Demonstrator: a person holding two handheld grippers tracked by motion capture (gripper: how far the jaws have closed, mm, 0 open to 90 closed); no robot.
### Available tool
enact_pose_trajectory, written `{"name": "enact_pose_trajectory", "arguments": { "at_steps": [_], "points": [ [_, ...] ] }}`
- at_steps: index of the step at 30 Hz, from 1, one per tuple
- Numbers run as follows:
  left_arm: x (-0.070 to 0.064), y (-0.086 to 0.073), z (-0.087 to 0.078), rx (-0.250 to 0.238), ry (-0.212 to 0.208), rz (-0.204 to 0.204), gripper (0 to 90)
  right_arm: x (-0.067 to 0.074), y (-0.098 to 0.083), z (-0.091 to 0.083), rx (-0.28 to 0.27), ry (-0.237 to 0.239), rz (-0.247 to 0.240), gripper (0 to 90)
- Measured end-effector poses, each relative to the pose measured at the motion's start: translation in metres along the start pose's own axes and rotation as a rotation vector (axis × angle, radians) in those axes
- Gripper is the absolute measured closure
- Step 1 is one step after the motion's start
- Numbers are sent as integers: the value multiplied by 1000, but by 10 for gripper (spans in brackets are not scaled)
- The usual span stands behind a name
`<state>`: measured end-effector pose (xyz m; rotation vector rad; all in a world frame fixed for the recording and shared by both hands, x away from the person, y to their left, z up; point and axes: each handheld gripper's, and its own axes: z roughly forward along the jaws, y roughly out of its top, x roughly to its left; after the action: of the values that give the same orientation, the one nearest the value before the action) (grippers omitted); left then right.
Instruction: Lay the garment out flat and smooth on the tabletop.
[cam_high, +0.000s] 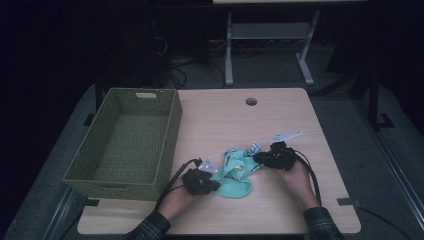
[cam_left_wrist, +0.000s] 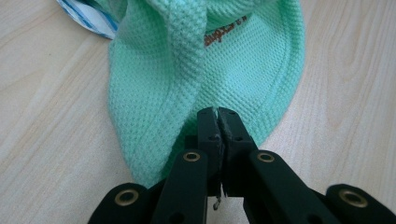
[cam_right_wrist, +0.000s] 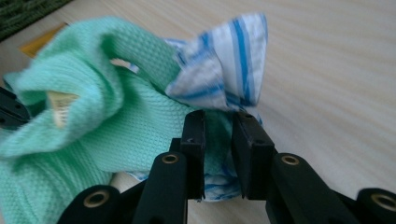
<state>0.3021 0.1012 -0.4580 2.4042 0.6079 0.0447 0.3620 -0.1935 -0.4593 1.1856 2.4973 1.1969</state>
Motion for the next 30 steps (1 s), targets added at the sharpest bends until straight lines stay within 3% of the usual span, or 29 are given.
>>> {"name": "enact_pose_trajectory", "arguments": {
  "at_steps": [2, 5, 11, 14, 30],
  "points": [
    [0, 0, 0, 1, -1, -2, 878, -1, -2, 3, 23, -1, 12, 734],
    [0, 0, 0, 3, -3, -3, 878, 0, -5, 9, 52, -10, -9, 739],
    [0, 0, 0, 3, 0, -3, 879, 3, -6, 10, 53, -21, -40, 863],
    [0, 1, 0, 8, 1, 5, 880, 5, -6, 9, 56, -32, -56, 878],
    [2, 1, 0, 15, -7, 6, 880, 0, 8, -17, -25, -69, -87, 888]
  ]
}}
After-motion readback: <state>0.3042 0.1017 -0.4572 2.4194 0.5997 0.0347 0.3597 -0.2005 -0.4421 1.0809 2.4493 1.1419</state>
